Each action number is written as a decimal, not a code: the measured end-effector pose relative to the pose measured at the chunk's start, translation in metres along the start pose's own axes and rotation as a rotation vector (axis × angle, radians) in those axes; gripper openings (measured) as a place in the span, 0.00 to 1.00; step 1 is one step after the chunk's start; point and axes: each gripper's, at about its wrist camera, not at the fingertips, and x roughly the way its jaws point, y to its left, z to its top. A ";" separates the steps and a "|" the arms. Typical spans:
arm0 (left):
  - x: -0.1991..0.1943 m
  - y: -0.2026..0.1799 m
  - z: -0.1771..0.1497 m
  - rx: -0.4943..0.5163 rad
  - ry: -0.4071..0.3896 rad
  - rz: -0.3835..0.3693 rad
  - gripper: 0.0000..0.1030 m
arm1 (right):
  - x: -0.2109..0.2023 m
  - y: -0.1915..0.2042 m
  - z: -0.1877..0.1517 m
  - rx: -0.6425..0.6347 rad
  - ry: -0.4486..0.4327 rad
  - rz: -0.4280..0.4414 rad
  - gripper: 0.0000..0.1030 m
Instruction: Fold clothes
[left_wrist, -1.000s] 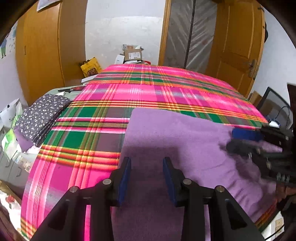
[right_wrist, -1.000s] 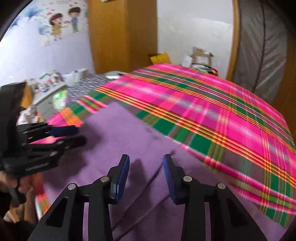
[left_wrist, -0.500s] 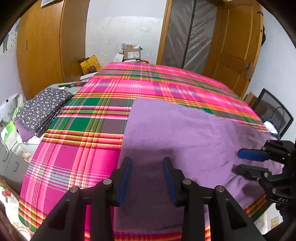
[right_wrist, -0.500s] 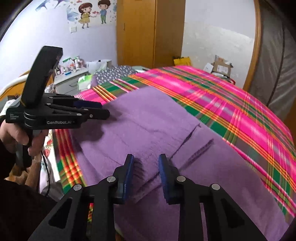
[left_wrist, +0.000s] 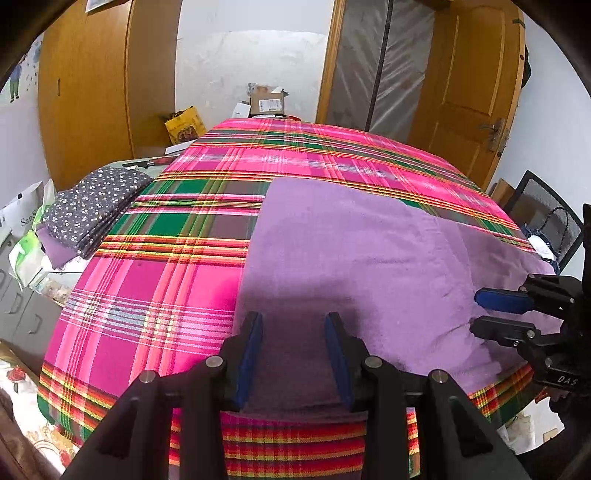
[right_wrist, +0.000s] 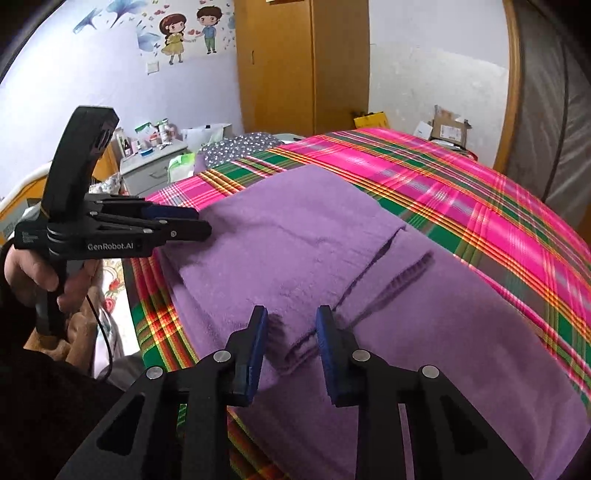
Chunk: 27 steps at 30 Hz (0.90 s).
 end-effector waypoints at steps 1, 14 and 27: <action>0.000 -0.001 -0.001 0.007 -0.003 0.008 0.36 | -0.001 -0.001 -0.001 0.004 -0.003 0.001 0.27; 0.001 -0.005 -0.001 0.010 -0.009 0.043 0.36 | -0.004 -0.012 -0.007 0.111 -0.021 0.056 0.34; -0.009 -0.023 0.011 0.015 -0.019 0.010 0.35 | -0.035 -0.038 -0.012 0.271 -0.141 0.102 0.49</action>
